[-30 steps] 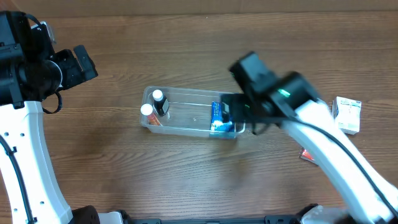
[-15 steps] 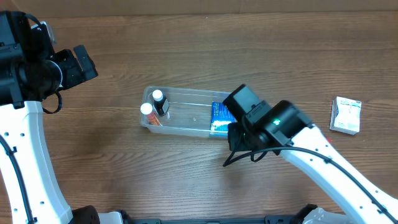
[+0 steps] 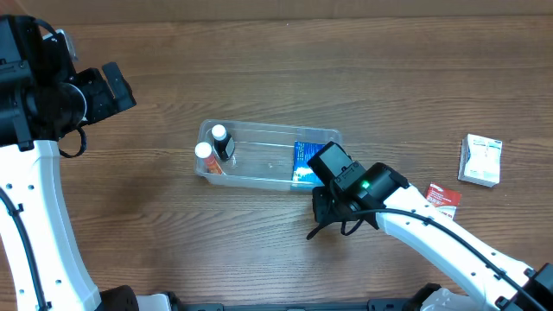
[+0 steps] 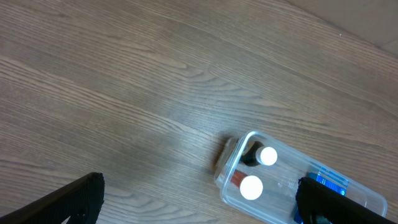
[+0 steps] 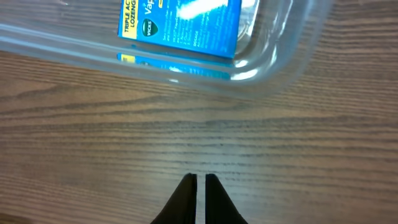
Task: Pack container
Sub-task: 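Release the blue box and withdraw the right gripper rightward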
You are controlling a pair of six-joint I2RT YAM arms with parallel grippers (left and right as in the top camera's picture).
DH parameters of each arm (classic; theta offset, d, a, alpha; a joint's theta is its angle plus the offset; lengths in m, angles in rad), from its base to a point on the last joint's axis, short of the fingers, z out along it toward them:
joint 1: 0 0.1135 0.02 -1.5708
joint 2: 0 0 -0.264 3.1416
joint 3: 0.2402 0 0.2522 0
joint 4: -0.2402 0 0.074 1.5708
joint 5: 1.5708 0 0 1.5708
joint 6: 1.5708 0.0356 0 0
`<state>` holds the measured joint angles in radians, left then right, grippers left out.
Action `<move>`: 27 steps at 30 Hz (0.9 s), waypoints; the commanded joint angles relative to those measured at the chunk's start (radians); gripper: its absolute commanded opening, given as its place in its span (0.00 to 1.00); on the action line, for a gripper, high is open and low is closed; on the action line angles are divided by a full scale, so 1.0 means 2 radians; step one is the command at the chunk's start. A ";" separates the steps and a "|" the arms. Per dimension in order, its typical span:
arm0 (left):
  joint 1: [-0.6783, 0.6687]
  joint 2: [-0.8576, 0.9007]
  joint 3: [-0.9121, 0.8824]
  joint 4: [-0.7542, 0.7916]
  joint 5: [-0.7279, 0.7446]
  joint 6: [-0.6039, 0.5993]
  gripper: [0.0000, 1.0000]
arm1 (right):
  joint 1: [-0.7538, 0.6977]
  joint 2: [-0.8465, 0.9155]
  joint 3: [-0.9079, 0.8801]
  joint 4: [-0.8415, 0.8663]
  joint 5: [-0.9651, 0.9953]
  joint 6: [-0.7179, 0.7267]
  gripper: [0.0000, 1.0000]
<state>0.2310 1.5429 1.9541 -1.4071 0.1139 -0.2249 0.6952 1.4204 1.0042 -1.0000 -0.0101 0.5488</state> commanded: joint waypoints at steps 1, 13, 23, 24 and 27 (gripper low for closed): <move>0.002 0.005 -0.002 0.000 0.005 0.014 1.00 | 0.002 0.005 -0.009 0.020 0.018 -0.003 0.08; 0.002 0.005 -0.002 0.000 0.005 0.014 1.00 | -0.001 0.071 -0.009 0.072 0.045 -0.003 0.08; 0.002 0.005 -0.002 0.000 0.005 0.014 1.00 | -0.064 0.073 -0.009 0.083 0.057 -0.003 0.08; 0.002 0.005 -0.002 0.000 0.005 0.014 1.00 | -0.073 0.073 -0.009 0.083 0.056 -0.006 0.07; 0.002 0.005 -0.002 0.000 0.005 0.014 1.00 | -0.095 0.073 -0.009 0.089 0.038 -0.028 0.07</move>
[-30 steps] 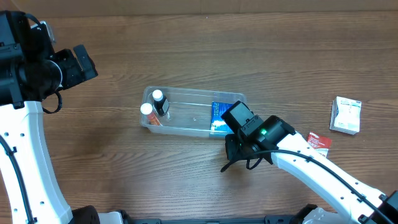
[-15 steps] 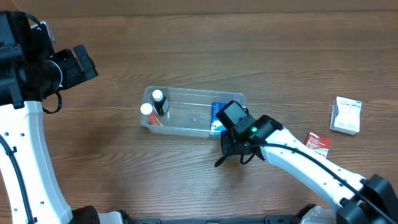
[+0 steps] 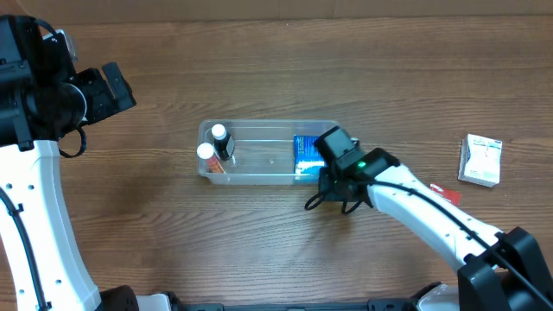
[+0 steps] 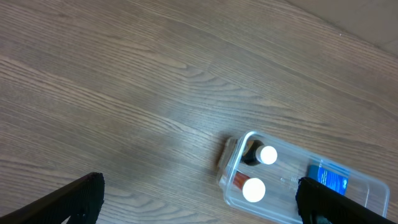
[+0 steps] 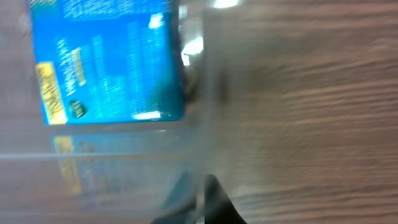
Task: Pack container
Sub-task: 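Release the blue box and withdraw the right gripper rightward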
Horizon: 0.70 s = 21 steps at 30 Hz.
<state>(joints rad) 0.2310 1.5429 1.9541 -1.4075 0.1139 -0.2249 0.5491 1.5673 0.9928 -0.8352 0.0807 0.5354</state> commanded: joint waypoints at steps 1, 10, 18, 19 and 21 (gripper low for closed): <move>0.002 0.005 -0.002 0.000 0.005 0.014 1.00 | -0.026 0.000 -0.003 0.008 -0.011 -0.024 0.07; 0.002 0.005 -0.002 0.001 0.005 0.014 1.00 | -0.037 0.000 -0.003 0.009 0.002 -0.001 0.07; 0.002 0.005 -0.002 0.001 0.005 0.014 1.00 | -0.092 -0.014 0.050 -0.034 0.059 0.023 0.32; 0.002 0.005 -0.002 0.001 0.005 0.014 1.00 | -0.111 -0.018 0.069 -0.043 0.060 0.009 0.63; 0.002 0.005 -0.002 0.001 0.005 0.014 1.00 | -0.149 -0.021 0.103 -0.059 0.057 -0.007 1.00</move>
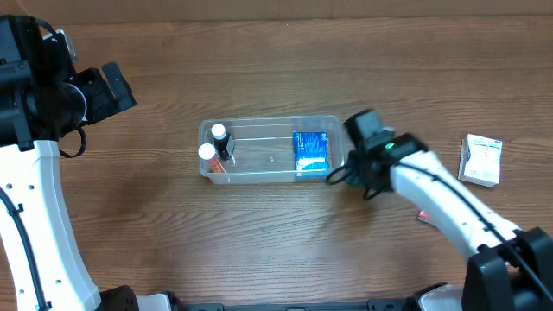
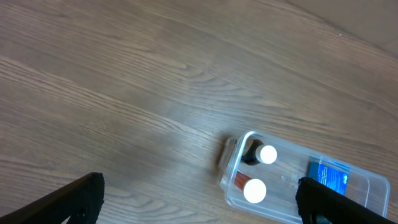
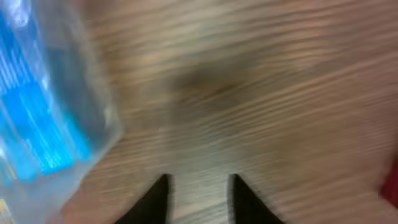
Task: Pack container
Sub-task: 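Release the blue box and withdraw the right gripper rightward, then move the right gripper to the white Hansaplast box and grasp it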
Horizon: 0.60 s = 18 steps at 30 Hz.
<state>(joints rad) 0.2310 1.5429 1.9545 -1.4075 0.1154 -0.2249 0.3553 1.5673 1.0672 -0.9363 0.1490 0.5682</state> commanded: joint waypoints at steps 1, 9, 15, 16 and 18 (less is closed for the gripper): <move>0.002 0.005 -0.003 0.001 0.003 0.014 1.00 | -0.075 -0.021 0.085 -0.017 0.019 -0.033 1.00; 0.002 0.005 -0.003 0.003 0.002 0.015 1.00 | -0.287 -0.020 0.177 -0.027 -0.064 -0.154 1.00; 0.002 0.005 -0.003 0.003 0.002 0.016 1.00 | -0.407 0.006 0.177 -0.015 -0.064 -0.230 1.00; 0.002 0.005 -0.003 0.003 0.002 0.016 1.00 | -0.415 0.010 0.177 -0.012 -0.064 -0.236 1.00; 0.002 0.005 -0.003 0.003 0.002 0.018 1.00 | -0.435 0.026 0.177 -0.009 -0.064 -0.248 1.00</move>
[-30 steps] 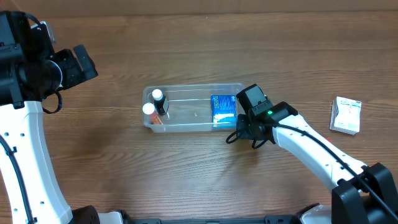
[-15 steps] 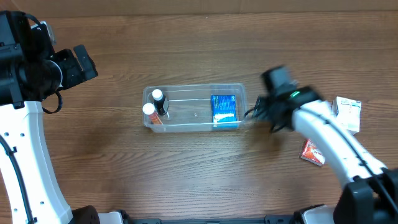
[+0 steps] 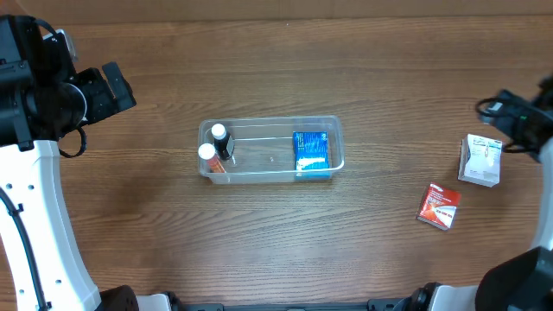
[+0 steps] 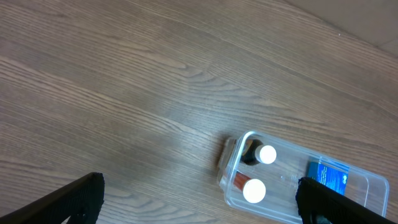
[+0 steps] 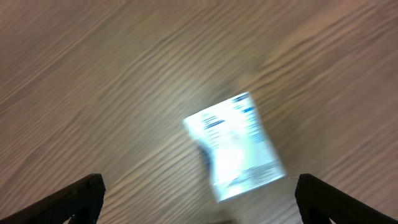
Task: Pack container
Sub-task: 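Move the right gripper to the white Hansaplast box and grasp it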
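Observation:
A clear plastic container (image 3: pixel 263 130) lies mid-table, also low in the left wrist view as the container (image 4: pixel 292 186). It holds two white-capped bottles (image 3: pixel 212 142) at its left end and a blue lozenge box (image 3: pixel 312 154) at its right end. A white box (image 3: pixel 479 160) and a red packet (image 3: pixel 439 206) lie on the table far right. My right gripper (image 3: pixel 511 112) hangs open just above the white box (image 5: pixel 235 146), jaws wide with nothing between them. My left gripper (image 3: pixel 111 86) stays open, high at the far left.
Bare wood-grain table (image 3: pixel 276 250) surrounds the container. My left arm (image 3: pixel 34 216) runs down the left edge, and my right arm leaves the picture at the right edge. The white box is blurred in the right wrist view.
My right gripper has gone from just off the container's right end to the far right over the white box, and its jaws now stand wide apart. The container and left arm are unchanged.
My right gripper was shut at the front right corner of the slanted container. Then it pressed at the right end and the container lay straighter. Then it stood clear, jaws slightly apart. Now it hangs open over the white box.

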You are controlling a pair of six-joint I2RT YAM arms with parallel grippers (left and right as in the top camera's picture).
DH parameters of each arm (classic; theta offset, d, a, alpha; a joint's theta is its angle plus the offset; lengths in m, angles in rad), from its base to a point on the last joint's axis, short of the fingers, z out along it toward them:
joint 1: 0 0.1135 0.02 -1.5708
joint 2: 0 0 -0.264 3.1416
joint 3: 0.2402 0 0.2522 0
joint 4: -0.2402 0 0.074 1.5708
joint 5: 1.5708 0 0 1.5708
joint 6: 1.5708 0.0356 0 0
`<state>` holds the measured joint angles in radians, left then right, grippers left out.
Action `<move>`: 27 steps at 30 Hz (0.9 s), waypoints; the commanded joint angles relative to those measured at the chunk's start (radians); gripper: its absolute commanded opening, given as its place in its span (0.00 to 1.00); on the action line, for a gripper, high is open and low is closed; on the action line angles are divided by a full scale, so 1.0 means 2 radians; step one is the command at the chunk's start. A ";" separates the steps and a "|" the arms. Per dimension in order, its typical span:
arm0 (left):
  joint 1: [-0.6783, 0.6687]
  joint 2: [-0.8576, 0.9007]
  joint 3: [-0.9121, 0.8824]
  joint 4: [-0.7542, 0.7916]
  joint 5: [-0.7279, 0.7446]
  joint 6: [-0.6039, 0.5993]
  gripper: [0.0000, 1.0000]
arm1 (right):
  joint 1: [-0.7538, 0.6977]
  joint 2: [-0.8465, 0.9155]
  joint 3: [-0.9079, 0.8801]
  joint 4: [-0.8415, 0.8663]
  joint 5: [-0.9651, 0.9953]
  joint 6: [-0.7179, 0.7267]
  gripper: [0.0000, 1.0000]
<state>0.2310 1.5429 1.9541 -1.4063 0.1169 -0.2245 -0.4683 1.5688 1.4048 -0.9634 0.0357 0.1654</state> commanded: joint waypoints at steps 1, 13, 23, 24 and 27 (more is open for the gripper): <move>0.002 0.005 -0.002 0.004 0.001 0.020 1.00 | -0.028 0.033 0.009 0.004 -0.008 -0.054 1.00; 0.002 0.019 -0.002 0.012 0.002 0.021 1.00 | -0.023 0.130 0.110 -0.052 -0.007 -0.127 1.00; 0.002 0.043 -0.002 0.013 0.004 0.021 1.00 | -0.023 0.151 0.121 -0.070 -0.032 -0.171 1.00; 0.002 0.043 -0.002 0.013 0.004 0.021 1.00 | -0.023 0.155 0.121 -0.072 -0.035 -0.174 1.00; 0.002 0.043 -0.002 0.013 0.004 0.021 1.00 | -0.023 0.170 0.121 -0.077 -0.036 -0.177 1.00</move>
<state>0.2310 1.6260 1.9507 -1.3842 0.1169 -0.2058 -0.5171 1.8732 1.6211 -1.1107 -0.0208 -0.1616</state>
